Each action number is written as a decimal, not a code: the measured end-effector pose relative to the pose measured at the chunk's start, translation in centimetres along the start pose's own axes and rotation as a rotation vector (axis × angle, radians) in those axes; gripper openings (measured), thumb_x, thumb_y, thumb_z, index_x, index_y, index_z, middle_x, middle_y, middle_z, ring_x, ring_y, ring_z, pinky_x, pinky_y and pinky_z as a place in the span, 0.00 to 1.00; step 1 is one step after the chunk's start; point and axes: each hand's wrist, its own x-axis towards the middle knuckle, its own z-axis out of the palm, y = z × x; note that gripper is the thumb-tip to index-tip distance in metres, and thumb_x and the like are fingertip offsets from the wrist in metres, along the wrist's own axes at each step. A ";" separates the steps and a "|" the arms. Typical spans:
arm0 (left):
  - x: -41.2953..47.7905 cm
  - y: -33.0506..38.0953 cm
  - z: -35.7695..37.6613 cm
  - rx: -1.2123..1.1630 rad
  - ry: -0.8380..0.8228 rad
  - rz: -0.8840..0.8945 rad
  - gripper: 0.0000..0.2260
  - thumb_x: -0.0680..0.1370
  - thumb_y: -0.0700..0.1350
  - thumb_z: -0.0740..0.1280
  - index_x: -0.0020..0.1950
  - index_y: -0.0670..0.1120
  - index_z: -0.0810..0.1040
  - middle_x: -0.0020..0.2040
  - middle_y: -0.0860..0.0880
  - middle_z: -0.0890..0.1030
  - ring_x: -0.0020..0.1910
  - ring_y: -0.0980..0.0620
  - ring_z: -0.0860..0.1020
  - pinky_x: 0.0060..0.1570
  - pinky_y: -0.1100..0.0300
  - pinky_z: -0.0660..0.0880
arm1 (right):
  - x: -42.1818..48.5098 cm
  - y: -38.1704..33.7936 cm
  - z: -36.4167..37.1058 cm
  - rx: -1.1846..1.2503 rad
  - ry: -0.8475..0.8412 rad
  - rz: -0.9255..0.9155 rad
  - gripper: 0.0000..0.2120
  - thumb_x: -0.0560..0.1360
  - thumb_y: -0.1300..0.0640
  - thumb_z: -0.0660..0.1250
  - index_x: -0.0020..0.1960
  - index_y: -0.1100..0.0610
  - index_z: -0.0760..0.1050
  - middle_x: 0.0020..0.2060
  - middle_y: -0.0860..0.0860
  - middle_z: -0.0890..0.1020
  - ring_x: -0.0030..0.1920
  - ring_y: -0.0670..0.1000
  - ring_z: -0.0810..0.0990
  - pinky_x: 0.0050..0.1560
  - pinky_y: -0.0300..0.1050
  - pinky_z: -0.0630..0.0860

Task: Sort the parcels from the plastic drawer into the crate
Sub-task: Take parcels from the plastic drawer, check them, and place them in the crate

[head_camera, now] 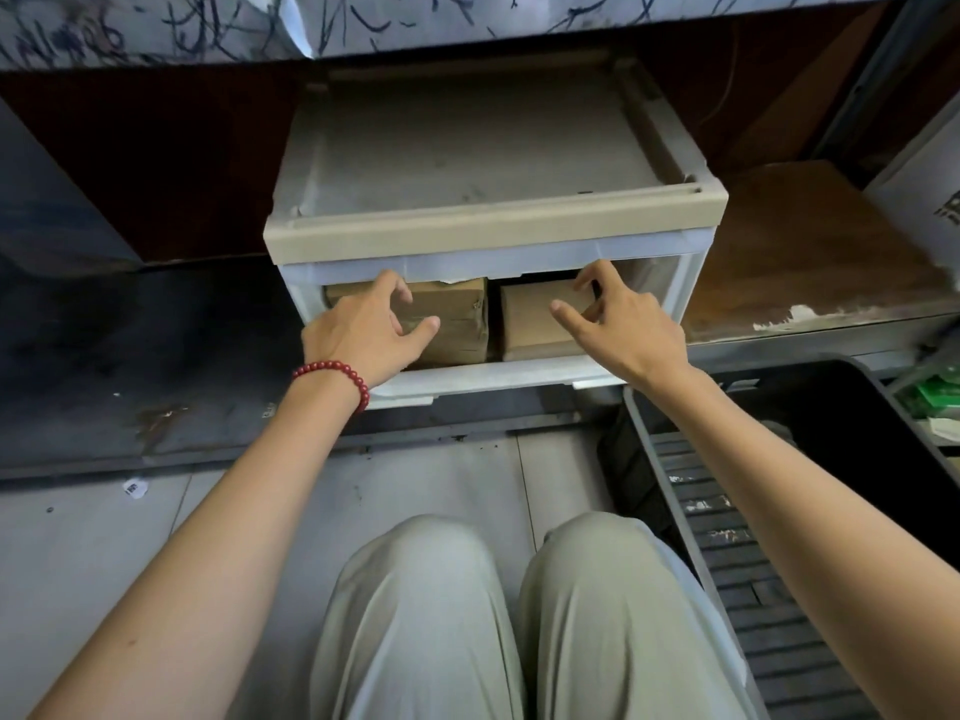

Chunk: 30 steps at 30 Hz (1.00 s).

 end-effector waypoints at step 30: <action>-5.2 2.0 1.2 0.000 -0.029 -0.058 0.27 0.77 0.57 0.63 0.74 0.51 0.60 0.71 0.48 0.68 0.69 0.45 0.67 0.61 0.44 0.69 | -5.8 -2.5 1.8 0.132 -0.078 0.177 0.30 0.76 0.42 0.66 0.72 0.51 0.61 0.70 0.54 0.67 0.64 0.55 0.72 0.54 0.51 0.73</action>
